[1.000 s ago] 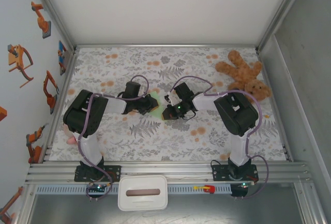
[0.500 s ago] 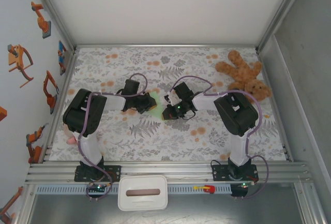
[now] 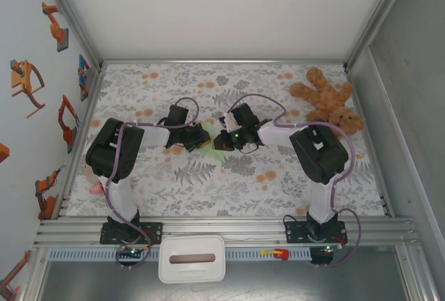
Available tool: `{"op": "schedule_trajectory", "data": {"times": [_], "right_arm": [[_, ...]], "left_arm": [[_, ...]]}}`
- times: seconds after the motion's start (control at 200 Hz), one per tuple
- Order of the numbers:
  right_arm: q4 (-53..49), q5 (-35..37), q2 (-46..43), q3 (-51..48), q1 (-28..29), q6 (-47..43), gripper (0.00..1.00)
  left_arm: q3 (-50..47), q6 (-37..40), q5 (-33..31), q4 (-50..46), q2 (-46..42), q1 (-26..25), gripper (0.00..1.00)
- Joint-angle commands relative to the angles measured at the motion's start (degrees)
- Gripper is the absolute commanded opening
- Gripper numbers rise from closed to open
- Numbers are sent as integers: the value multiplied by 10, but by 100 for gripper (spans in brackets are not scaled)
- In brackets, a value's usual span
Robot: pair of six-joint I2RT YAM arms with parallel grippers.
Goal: Fold a paper plane with a square sheet of paper (pick it up from the middle)
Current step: Fourth fold the wing at the center of the table.
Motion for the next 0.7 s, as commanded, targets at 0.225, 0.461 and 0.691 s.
{"op": "schedule_trajectory", "data": {"times": [0.225,0.461,0.691], "right_arm": [[-53,51,44,43,9,-27,1],[-95,47,50,26,14,-56,1],[-115,36,31,-3,14,-77,1]], "left_arm": [[13,24,-43,-93,28,-2,10],[29,31,-63,-138,34,-3,10],[44,30,-90,-185,44,-3,10]]}}
